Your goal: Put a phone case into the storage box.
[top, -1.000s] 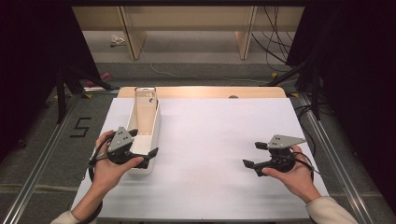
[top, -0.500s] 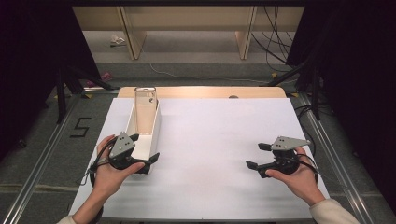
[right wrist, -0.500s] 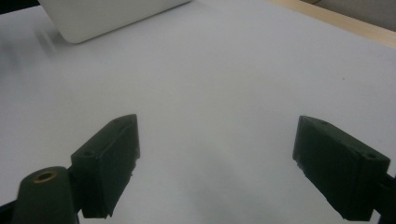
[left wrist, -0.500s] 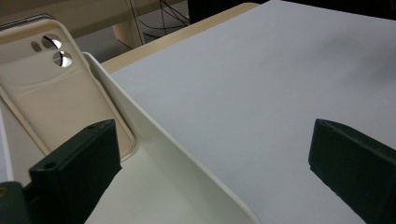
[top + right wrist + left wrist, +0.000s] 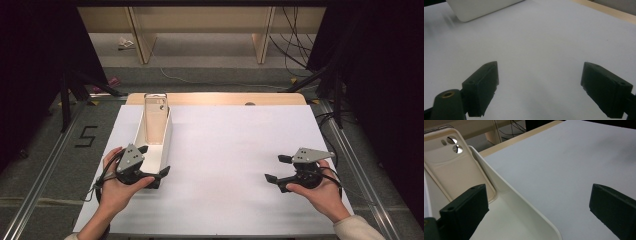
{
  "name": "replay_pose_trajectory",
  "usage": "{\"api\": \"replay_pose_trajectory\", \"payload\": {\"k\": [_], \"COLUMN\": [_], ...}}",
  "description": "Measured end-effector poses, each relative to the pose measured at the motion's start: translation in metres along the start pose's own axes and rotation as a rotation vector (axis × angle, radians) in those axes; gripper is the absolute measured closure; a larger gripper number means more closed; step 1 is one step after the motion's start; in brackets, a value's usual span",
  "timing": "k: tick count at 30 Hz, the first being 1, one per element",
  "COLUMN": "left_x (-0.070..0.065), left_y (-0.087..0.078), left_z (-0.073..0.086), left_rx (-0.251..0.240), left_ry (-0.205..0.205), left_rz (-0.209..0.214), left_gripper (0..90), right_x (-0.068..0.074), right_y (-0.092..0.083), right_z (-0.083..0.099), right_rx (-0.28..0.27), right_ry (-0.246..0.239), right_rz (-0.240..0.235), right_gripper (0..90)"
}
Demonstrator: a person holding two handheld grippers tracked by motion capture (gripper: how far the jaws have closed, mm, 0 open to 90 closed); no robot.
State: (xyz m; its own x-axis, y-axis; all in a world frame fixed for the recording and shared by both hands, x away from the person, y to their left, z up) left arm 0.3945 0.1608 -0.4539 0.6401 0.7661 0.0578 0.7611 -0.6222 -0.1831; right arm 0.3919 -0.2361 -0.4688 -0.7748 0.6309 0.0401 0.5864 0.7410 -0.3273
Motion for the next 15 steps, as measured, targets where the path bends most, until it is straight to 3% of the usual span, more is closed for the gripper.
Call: {"api": "replay_pose_trajectory", "payload": {"k": [15], "left_x": [-0.0004], "left_y": [0.0], "left_z": [0.0011], "left_rx": [-0.001], "left_ry": [-0.009], "left_rz": [0.001], "left_gripper": [1.4], "right_x": [0.0017], "right_y": [0.0006], "right_z": [0.0004], "right_rx": [-0.002], "right_ry": [0.0], "right_rz": [-0.008], "right_gripper": [15.7]}}
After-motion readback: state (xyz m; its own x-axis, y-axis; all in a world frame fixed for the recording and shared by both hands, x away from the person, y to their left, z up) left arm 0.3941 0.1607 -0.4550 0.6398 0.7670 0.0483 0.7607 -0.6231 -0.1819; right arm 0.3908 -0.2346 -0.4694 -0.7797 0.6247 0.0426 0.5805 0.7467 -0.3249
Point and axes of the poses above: each handheld gripper's, and its own axes: y roughly forward along the jaws, z roughly out of its underside, x roughly to its left, the point moved 7 cm from there along y, roughly forward along the jaws, and after that the axes turned 15 degrees about -x, right-handed, at the moved point
